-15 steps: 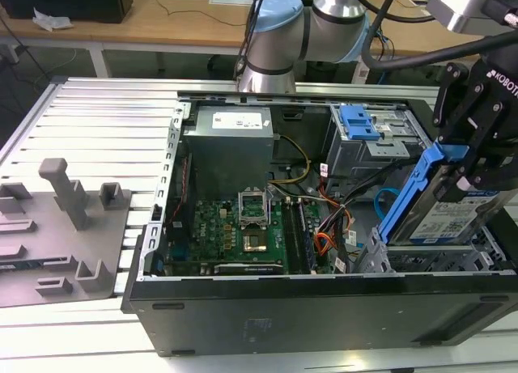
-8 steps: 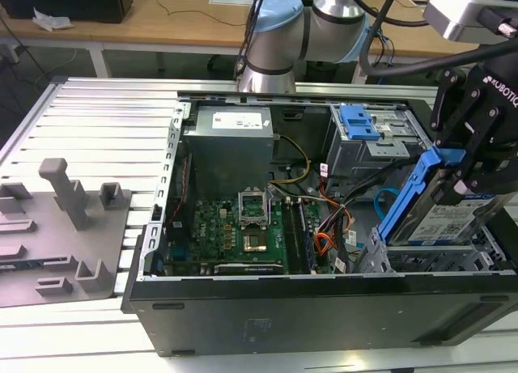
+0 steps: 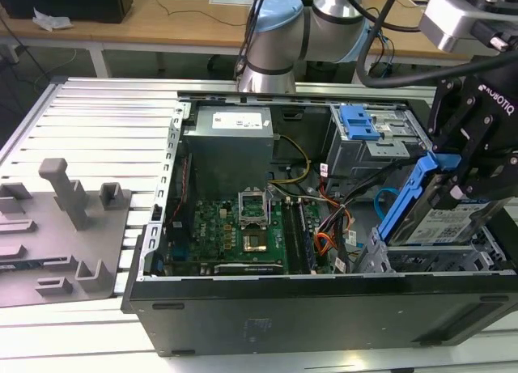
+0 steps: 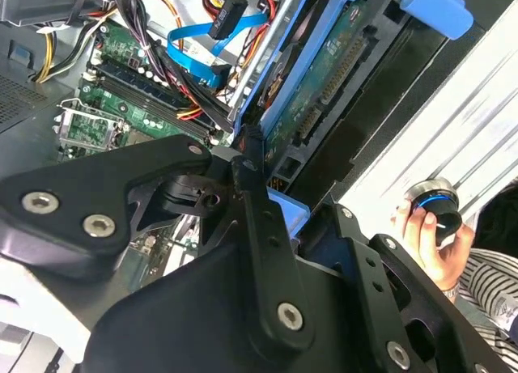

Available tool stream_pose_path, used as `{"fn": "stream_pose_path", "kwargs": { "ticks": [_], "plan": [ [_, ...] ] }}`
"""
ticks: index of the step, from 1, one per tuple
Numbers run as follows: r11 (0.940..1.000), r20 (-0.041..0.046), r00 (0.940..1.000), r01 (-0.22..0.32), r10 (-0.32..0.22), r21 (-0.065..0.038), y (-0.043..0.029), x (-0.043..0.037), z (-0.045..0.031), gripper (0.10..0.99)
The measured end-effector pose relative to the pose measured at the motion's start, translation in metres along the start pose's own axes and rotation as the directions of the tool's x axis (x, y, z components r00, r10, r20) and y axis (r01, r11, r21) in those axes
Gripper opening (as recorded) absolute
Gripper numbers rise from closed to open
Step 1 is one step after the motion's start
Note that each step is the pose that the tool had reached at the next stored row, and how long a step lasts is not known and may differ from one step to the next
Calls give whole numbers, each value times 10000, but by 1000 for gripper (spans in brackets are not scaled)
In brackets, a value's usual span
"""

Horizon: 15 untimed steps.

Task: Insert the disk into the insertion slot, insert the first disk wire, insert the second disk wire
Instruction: 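Insert the disk into the insertion slot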

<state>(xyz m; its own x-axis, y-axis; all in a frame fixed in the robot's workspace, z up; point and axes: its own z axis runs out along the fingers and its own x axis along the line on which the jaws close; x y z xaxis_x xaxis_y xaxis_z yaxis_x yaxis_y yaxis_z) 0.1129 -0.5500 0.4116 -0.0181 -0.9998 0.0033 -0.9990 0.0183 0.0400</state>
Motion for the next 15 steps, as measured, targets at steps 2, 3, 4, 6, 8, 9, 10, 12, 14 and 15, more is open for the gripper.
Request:
{"fn": "stream_pose_path", "kwargs": {
  "ticks": [2, 3, 4, 6, 8, 9, 10, 12, 14, 15],
  "plan": [
    [10000, 0, 10000, 1, -1, 0, -1, 0, 21, 365],
    [10000, -1, 10000, 0, 0, 0, -1, 0, 25, 365],
    [10000, -2, 10000, 0, 0, 0, -1, 0, 25, 365],
    [10000, -1, 10000, 0, 0, 0, -1, 0, 26, 365],
    [10000, -1, 10000, 0, 0, 1, -1, 0, 26, 365],
    [10000, 0, 10000, 0, 0, 0, -1, 0, 27, 365],
    [10000, -8, 10000, 0, 0, -1, -1, 1, 25, 365],
    [10000, -1, 10000, 0, 0, 0, -1, 0, 27, 376],
    [10000, -1, 10000, 0, 0, 0, -1, 0, 27, 439],
    [10000, -1, 10000, 0, 0, 0, -1, 0, 27, 439]
  ]
}}
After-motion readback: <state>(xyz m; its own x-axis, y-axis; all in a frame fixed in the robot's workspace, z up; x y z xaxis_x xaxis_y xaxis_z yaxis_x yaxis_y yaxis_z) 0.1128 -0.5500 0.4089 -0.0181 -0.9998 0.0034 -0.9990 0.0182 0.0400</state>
